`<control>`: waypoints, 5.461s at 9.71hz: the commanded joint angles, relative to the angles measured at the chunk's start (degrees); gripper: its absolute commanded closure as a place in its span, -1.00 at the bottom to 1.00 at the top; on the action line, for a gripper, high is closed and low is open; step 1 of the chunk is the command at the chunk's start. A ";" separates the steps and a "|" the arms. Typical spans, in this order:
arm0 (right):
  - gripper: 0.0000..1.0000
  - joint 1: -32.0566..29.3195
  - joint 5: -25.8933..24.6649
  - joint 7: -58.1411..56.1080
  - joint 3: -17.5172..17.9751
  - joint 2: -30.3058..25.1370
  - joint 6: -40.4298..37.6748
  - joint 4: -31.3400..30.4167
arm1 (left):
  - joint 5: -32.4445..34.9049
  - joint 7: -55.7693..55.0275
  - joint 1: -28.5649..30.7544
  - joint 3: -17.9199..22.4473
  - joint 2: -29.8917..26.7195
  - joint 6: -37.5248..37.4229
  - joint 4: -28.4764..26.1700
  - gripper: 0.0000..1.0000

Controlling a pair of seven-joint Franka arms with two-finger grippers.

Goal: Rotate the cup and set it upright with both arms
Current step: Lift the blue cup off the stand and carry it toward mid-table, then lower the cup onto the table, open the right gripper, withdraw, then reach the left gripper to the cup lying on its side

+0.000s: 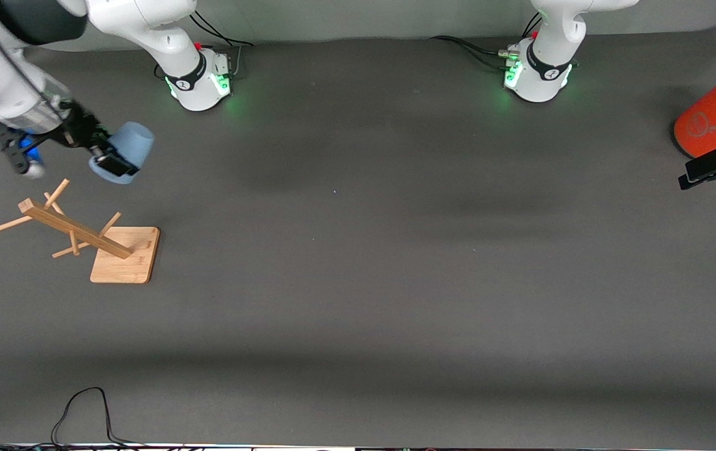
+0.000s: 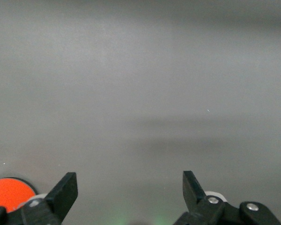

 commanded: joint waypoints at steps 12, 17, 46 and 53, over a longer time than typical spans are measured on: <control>0.11 35.24 4.63 70.43 -0.40 54.86 9.62 41.73 | 3.09 -1.01 -3.08 0.15 1.70 2.09 -1.41 -1.00; 0.11 38.85 3.93 75.98 -0.40 65.96 17.87 43.69 | 3.10 -1.19 -3.17 0.15 2.06 2.45 -1.59 -1.00; -1.00 31.57 2.52 -25.82 -27.17 23.71 -16.83 33.32 | 13.71 -55.82 -34.79 -9.78 17.41 6.56 8.16 -1.00; -1.00 -9.51 2.52 -55.30 -2.99 20.28 -17.01 33.06 | 18.22 -65.35 -37.01 -5.92 35.52 29.66 8.78 -1.00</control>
